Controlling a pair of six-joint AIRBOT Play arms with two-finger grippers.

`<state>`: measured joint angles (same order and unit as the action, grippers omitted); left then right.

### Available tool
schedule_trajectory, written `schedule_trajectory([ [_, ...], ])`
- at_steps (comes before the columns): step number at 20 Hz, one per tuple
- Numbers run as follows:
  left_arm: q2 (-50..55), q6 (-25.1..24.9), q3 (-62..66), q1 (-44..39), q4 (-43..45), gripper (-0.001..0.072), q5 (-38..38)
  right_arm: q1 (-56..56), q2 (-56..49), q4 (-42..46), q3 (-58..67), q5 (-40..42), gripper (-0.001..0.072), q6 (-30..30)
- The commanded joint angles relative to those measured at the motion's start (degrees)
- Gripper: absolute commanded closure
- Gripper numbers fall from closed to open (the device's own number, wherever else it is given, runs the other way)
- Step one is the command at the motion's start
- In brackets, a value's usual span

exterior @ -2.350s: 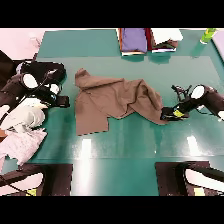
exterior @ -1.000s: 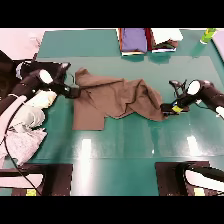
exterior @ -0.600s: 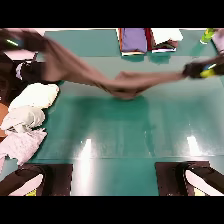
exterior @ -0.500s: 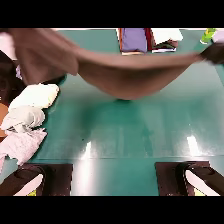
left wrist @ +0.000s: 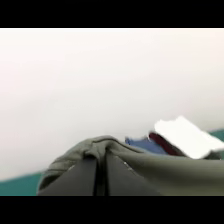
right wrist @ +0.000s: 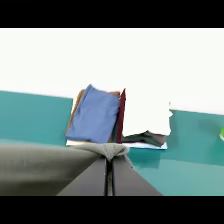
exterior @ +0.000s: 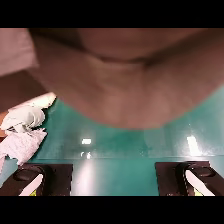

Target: Fold the shirts.

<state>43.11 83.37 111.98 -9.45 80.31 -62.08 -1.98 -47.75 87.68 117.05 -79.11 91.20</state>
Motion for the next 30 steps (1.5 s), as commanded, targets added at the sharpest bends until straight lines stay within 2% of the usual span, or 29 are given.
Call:
schedule_trajectory([
  [1, 4.09, 2.16, -3.98, -0.02, -3.65, 0.0682, -10.19, 0.04, -2.93, 0.74, -0.63, -4.92, 0.0697, 0.26],
  [5, 12.76, 0.96, -22.23, -0.02, -13.18, 0.0681, -19.15, 0.04, -7.69, 0.37, -16.72, -11.96, 0.0696, 0.2],
  [7, 15.91, -1.95, -34.75, -0.02, -16.68, 0.0681, -17.2, 0.02, -9.38, 0.37, -27.47, -10.95, 0.0696, -0.92],
  [12, 21.11, -5.92, -61.44, -0.02, -16.17, 0.0681, -1.79, 0.04, -11.8, -1.07, -51.91, -2.69, 0.0696, -1.27],
  [17, 22.95, -7.41, -68.3, -0.02, -14.23, 0.0679, -5.07, -0.33, -12.85, -4.02, -59.84, 0.13, 0.0696, -1.27],
  [18, 22.8, -7.37, -67.78, -0.02, -13.46, 0.0558, -5.11, -0.33, -12.85, -4.15, -60.15, 0.28, 0.0696, -1.25],
  [19, 22.82, -7.17, -66.49, 0.0, -12.5, 0.0272, -5.88, -0.33, -12.85, -4.13, -60.13, 0.57, 0.0696, -1.25],
  [20, 22.8, -5.53, -64.24, 0.04, -10.51, 0.0096, -7.61, -0.33, -12.85, -4.46, -60.11, 0.79, 0.0696, -1.25],
  [23, 22.8, -2.78, -56.68, 0.04, -3.87, 0.0098, -13.05, -0.33, -12.85, -5.51, -60.11, 0.83, 0.0696, -1.27],
  [25, 22.84, -2.19, -56.24, 0.02, -4.11, 0.0098, -13.55, -0.35, -12.85, -5.64, -60.13, 1.01, 0.0696, -1.27],
  [28, 22.88, -0.33, -61.24, 0.02, -4.39, 0.0098, -10.32, -0.35, -12.85, -5.62, -60.13, 1.16, 0.0696, -1.27],
  [30, 22.88, 2.36, -64.83, 0.02, -5.7, 0.0098, -5.55, -0.35, -12.85, -5.62, -60.13, 1.18, 0.0696, -1.27],
])
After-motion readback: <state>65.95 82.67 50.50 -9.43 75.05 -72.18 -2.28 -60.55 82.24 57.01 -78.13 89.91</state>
